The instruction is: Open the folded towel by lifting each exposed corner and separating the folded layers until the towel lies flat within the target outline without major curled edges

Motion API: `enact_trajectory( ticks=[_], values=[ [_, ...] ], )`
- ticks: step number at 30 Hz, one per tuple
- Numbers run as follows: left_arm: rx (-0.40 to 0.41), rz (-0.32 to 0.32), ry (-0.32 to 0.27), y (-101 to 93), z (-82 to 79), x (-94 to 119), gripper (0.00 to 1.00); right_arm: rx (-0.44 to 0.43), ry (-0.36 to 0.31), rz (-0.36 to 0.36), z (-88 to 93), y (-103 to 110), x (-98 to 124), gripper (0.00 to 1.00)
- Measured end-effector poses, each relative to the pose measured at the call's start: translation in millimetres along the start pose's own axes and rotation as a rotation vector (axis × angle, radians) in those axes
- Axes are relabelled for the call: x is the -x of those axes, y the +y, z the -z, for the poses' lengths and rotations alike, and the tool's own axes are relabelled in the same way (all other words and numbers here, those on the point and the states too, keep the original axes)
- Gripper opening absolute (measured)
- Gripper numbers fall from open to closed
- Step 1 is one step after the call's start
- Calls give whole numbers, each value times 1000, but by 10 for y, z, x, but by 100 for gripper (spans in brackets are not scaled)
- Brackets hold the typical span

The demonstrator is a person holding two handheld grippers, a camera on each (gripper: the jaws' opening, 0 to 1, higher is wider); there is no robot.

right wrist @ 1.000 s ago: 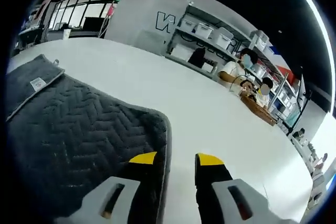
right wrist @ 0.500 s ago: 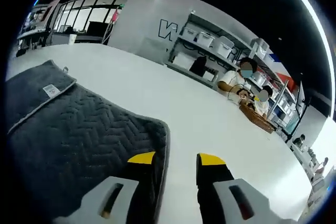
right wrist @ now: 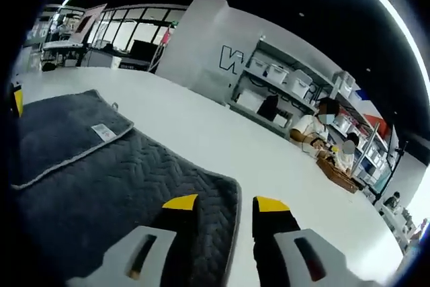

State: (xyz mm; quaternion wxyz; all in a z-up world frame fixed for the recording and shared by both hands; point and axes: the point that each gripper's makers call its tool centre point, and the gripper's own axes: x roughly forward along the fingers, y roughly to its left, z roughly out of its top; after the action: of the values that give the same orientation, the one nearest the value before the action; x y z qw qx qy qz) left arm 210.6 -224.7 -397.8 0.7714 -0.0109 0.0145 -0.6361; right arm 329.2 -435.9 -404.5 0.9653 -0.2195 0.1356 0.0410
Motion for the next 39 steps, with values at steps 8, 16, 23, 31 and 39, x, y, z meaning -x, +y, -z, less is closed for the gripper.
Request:
enact_trajectory(
  ticks=[8, 16, 23, 31, 39],
  values=[
    [-15, -6, 43, -112, 129, 52, 33, -43, -97, -83, -191, 169, 53, 30],
    [-18, -32, 65, -183, 208, 57, 35, -36, -125, -120, -272, 156, -8, 28],
    [-28, -41, 92, -255, 297, 46, 36, -21, -119, -142, -272, 241, -42, 27],
    [-72, -77, 143, -298, 390, 59, 39, -2, -116, -157, -245, 366, -39, 26],
    [-102, -92, 180, -329, 486, 62, 40, -1, -110, -166, -204, 428, -32, 24]
  ],
)
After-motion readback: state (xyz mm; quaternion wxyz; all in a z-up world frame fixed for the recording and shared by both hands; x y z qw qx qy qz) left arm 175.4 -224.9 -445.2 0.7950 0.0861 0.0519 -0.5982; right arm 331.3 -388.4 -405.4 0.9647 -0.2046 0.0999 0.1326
